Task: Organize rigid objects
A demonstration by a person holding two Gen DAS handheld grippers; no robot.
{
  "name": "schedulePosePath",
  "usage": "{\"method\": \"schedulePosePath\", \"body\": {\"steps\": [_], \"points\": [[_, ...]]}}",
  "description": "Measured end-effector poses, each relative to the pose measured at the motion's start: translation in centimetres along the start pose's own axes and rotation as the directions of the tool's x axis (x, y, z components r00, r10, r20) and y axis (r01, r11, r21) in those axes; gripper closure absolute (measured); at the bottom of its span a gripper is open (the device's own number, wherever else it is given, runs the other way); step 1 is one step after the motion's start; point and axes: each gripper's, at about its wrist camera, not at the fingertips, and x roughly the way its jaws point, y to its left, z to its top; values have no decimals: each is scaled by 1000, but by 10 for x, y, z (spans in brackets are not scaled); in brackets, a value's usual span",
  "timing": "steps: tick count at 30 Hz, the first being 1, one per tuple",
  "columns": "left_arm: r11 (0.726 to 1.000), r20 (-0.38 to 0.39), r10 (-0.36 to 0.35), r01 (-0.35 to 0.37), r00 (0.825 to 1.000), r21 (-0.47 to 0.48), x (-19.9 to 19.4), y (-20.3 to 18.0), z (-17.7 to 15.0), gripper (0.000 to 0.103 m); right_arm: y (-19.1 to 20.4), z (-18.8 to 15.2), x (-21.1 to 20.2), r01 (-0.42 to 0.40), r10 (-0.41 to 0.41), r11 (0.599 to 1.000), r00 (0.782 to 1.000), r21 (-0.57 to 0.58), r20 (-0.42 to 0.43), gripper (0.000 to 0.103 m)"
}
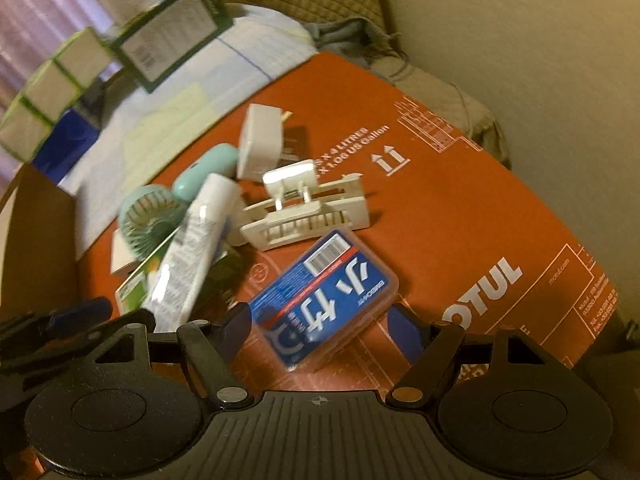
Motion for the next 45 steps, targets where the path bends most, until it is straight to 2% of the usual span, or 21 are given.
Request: {"method": "schedulePosePath", "body": {"steps": [8,11,15,18,31,33,36,45], "points": [[999,-8,-8,8,1000,49,14,-8,4,61,0,12,14,30,-30,999,1000,33,8,30],[998,-13,-13,14,1000,60,20,-12,6,61,2,15,19,55,-55,998,998,-8,9,31],[996,-8,-14,15,1000,90,27,-19,10,61,-2,15,23,71,-70,995,997,-73,11,41],[994,-7,-16,17,1000,106,33,-24,14,61,-8,15,23,69,-67,991,997,-112,24,44],[983,30,-5,0,1000,181,52,-38,30,61,-34,15,15,72,-60,975,996,-212,62,46],[980,40,-2,-6,999,201,53,-40,30,67,-34,14,15,73,-59,973,996,-220,66,46],[975,51,8,-19,999,222,52,-44,28,67,-32,13,16,81,-65,965,995,-248,73,46],[985,51,23,-31,998,171,40,-39,21,68,-31,9,19,89,-66,944,994,-317,82,48]]}}
